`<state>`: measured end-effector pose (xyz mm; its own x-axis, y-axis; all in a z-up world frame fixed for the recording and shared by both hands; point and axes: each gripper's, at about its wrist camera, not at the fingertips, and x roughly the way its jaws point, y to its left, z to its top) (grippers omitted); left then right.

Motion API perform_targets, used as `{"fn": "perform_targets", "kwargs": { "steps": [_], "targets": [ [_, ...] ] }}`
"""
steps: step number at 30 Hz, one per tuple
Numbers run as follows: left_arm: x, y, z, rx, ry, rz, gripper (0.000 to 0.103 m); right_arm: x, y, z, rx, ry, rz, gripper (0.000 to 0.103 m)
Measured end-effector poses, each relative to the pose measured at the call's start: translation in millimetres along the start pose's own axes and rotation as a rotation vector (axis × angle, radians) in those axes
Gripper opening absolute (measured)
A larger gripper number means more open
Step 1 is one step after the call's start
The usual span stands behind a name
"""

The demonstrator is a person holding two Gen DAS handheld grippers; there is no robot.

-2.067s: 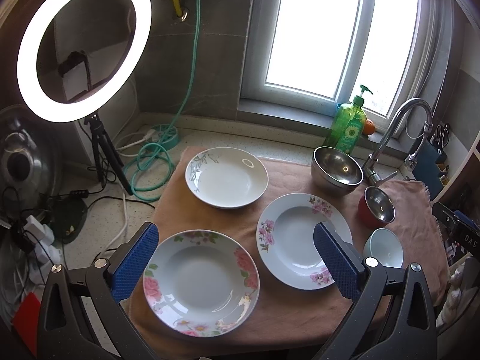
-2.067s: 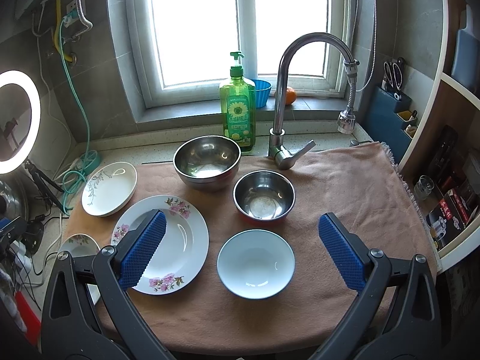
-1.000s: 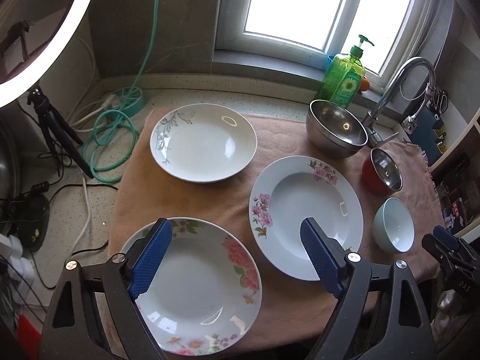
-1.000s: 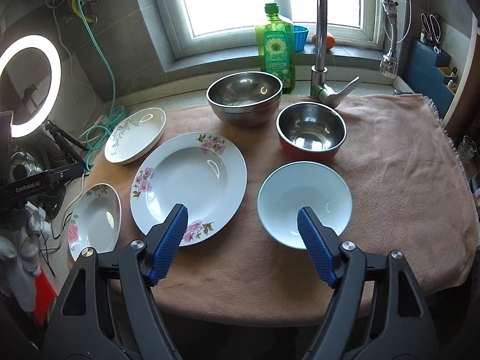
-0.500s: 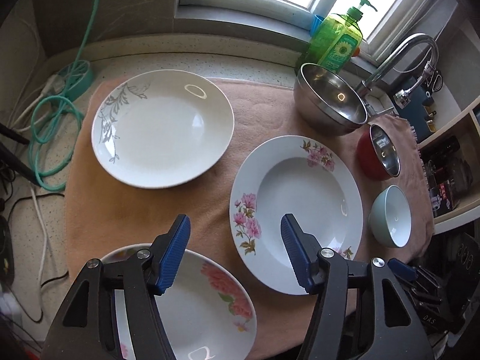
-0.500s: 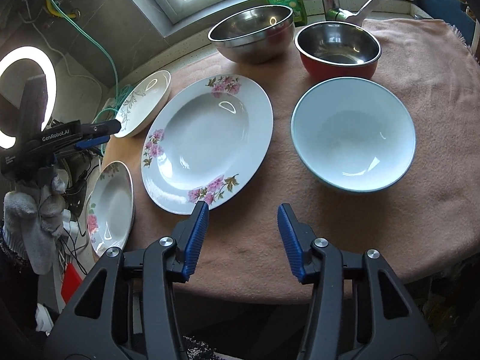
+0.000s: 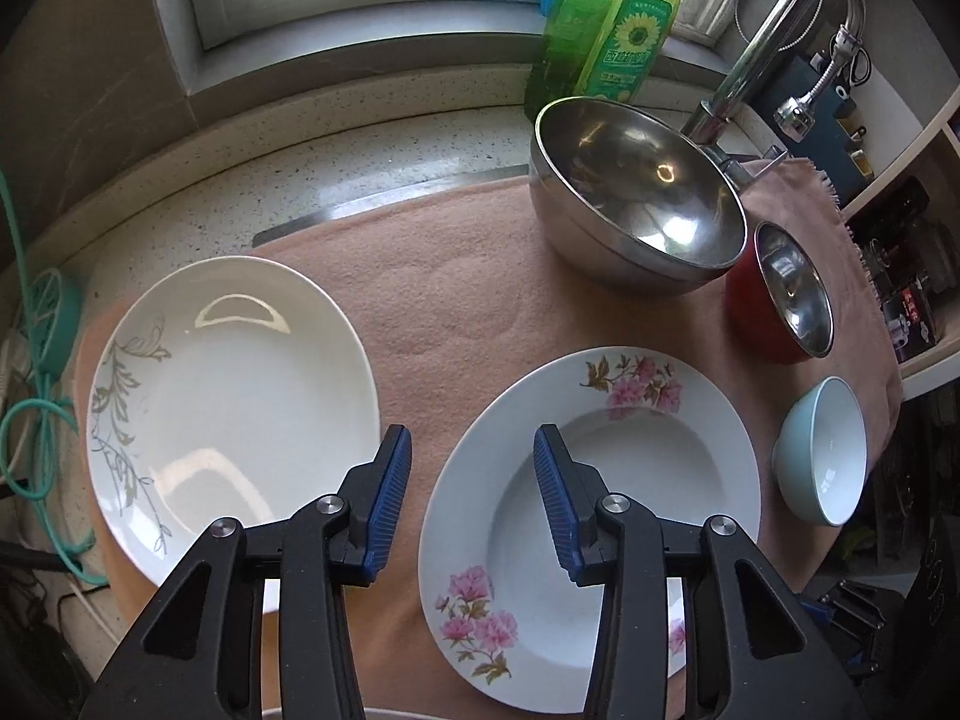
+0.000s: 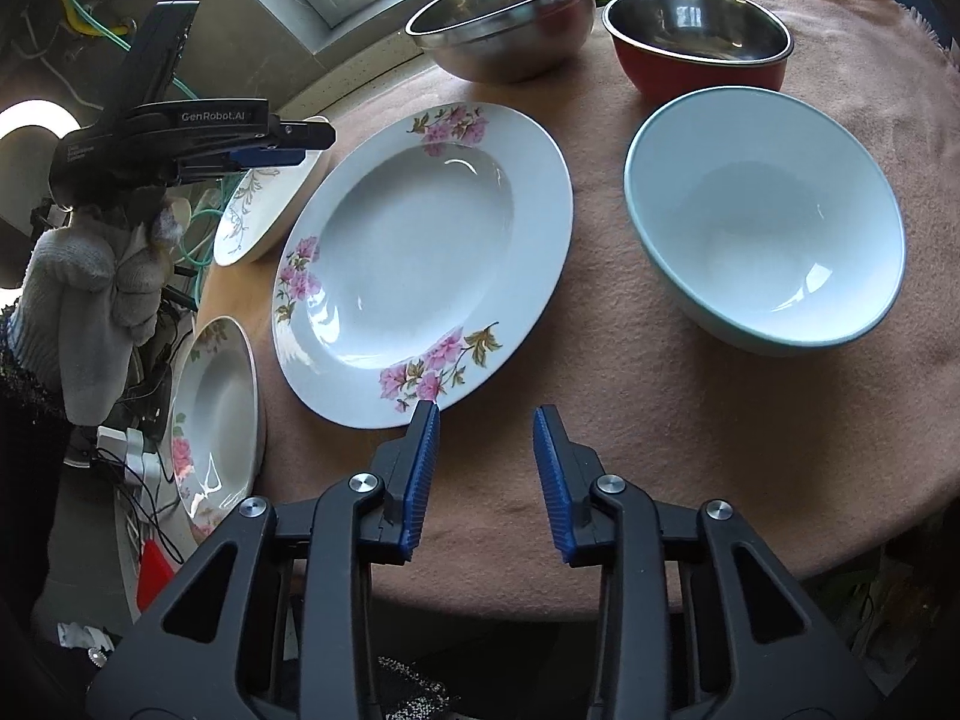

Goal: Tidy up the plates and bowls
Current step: 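Move both grippers forward over the pink-blossom plate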

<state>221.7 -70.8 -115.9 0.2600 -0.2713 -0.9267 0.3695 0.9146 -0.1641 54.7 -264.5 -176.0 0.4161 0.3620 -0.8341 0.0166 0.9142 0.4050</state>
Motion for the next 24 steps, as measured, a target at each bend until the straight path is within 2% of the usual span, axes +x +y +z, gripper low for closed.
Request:
{"fn": "perform_targets", "kwargs": {
  "steps": [3,7,10,15,22,24],
  "targets": [
    [10.5,0.0,9.7,0.001,0.020,-0.020,0.038,6.1,-2.1,2.7,0.016,0.021,0.021,0.030],
    [24.6,0.7,20.0,-0.014,0.062,-0.073,0.030,15.0,-3.3,3.9,0.033,0.042,0.036,0.029],
    [31.1,0.8,24.6,-0.012,0.087,-0.084,0.023,19.7,-1.8,5.2,0.031,0.055,0.043,0.028],
    [37.3,0.9,28.1,-0.010,0.125,-0.121,0.024,26.0,-4.0,7.6,0.048,0.068,0.063,0.028],
    [41.6,-4.1,32.4,0.007,0.142,-0.136,0.024,32.3,-3.2,10.4,0.044,0.071,0.082,0.028],
    [41.7,-1.5,32.3,-0.002,0.145,-0.147,0.024,32.4,-3.2,10.9,0.038,0.073,0.087,0.023]
  ]
}}
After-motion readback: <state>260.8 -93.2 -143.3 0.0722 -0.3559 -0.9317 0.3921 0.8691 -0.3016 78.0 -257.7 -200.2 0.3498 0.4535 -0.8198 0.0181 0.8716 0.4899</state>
